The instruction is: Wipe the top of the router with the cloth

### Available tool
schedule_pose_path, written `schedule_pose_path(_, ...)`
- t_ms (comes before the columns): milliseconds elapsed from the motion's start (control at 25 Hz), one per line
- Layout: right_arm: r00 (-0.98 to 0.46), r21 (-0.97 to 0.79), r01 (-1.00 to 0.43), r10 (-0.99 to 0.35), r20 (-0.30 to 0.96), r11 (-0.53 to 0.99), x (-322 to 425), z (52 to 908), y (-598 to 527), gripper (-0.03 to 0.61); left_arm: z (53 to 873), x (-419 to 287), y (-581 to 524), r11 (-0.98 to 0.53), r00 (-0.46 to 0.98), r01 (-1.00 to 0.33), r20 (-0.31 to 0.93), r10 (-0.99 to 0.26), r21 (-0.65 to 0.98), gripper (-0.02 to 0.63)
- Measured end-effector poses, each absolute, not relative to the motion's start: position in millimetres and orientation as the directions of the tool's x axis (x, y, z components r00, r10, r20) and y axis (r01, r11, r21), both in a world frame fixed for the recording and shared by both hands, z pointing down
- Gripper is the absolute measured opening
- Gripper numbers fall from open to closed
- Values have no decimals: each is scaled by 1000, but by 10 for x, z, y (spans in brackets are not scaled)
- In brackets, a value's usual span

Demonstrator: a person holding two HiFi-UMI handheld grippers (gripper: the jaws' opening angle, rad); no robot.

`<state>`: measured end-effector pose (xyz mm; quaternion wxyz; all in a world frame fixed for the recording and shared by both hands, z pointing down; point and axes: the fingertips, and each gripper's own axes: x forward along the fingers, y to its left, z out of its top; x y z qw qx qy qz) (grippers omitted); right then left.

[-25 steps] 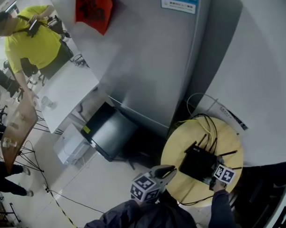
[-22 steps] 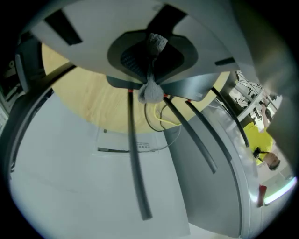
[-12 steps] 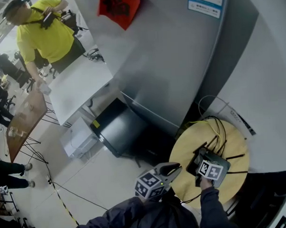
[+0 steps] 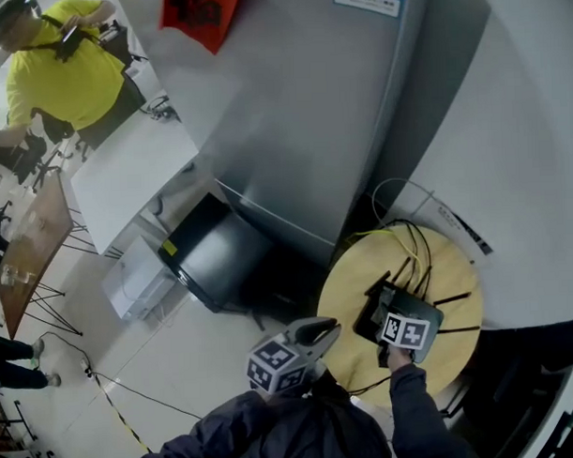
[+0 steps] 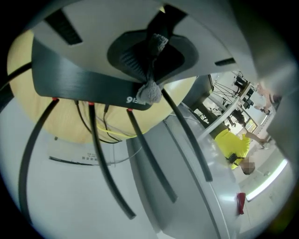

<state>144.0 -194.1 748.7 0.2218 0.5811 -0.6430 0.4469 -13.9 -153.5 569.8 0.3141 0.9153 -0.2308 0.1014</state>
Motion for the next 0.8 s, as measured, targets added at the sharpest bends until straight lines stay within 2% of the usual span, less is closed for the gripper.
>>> schedule_pose_path(560,-45,-202,-949,-527,849,-243,2849,7518,-1045,67,5646,95,-1501,-723,901,-430,311,-302,542,31)
schedule_pose_path(800,-11,-191,-937,-521,854,-292,3038,7538,-883,67,5660,27,-1468,-720,899,-433,314,-304,542,31)
